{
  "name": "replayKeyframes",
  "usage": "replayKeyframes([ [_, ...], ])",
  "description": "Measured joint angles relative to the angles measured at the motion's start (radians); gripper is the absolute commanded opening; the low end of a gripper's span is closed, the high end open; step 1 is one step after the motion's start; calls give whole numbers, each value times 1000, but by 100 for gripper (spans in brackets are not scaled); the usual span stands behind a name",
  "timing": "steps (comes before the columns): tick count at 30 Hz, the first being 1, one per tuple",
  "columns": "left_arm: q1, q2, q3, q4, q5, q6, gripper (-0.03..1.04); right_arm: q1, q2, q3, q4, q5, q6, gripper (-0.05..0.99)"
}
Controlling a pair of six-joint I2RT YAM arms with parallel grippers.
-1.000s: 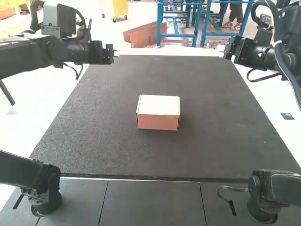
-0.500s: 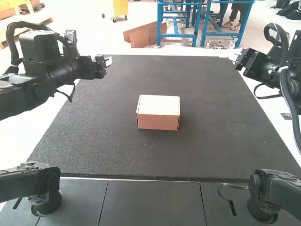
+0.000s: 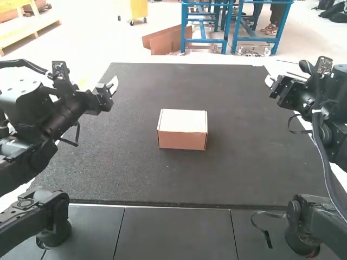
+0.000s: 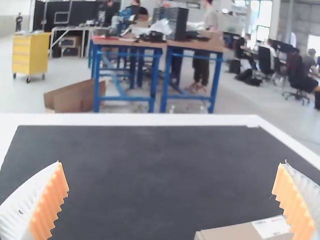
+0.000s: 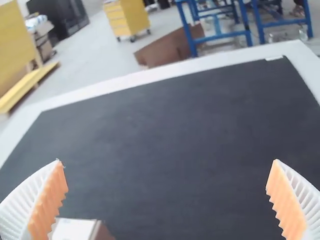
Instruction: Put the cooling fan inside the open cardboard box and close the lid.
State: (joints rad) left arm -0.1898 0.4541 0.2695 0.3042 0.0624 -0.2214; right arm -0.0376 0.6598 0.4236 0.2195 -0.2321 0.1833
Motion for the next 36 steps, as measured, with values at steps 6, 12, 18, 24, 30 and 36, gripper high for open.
replayKeyframes([
  [6,0,-151,-86,-56,-60,8,97,1,0,-88,58,45,-41,91],
  [12,0,-326,-138,-108,-87,12,97,1,-10,-146,93,66,-73,91],
  [18,0,-387,-138,-97,-90,57,97,15,-71,-197,117,76,-99,91],
  [24,0,-410,-149,-108,-69,123,97,58,-158,-252,109,80,-124,91],
  [30,0,-442,-192,-162,-63,179,97,91,-243,-313,64,79,-136,91],
  [36,23,-442,-252,-125,-78,205,97,106,-304,-364,53,79,-141,91],
])
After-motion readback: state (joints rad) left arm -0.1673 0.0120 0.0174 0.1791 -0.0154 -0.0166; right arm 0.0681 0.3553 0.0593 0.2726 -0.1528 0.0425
